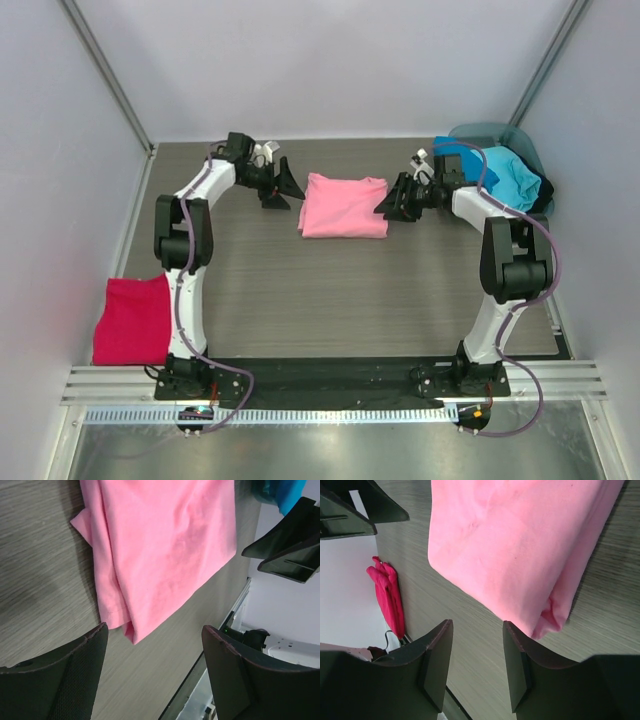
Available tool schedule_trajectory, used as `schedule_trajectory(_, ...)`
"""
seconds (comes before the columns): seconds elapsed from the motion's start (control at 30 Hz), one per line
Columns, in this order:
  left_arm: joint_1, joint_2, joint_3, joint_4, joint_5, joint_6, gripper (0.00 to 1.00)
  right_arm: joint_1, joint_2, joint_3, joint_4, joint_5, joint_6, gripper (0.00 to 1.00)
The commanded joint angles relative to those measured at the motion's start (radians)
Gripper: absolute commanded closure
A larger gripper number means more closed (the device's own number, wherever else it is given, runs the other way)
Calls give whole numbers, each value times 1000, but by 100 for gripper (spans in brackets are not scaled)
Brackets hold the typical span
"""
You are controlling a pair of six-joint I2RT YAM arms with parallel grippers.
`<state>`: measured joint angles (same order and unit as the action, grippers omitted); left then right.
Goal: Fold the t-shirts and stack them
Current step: Fold the tshirt
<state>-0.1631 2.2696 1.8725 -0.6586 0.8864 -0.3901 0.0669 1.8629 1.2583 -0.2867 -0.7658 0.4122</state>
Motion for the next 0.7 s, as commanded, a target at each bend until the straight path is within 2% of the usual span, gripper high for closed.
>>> schedule_trajectory(0.0, 4, 14, 5, 8, 71, -26, 24, 16, -38, 0, 32, -26, 16, 50)
schedule_trajectory(0.3, -9, 149, 56, 57, 40, -81, 24, 27, 36, -7, 43, 14, 11, 50)
schedule_trajectory(0.67, -59, 261, 100, 128, 62, -133, 32, 27, 145, 42, 46, 60, -12, 51)
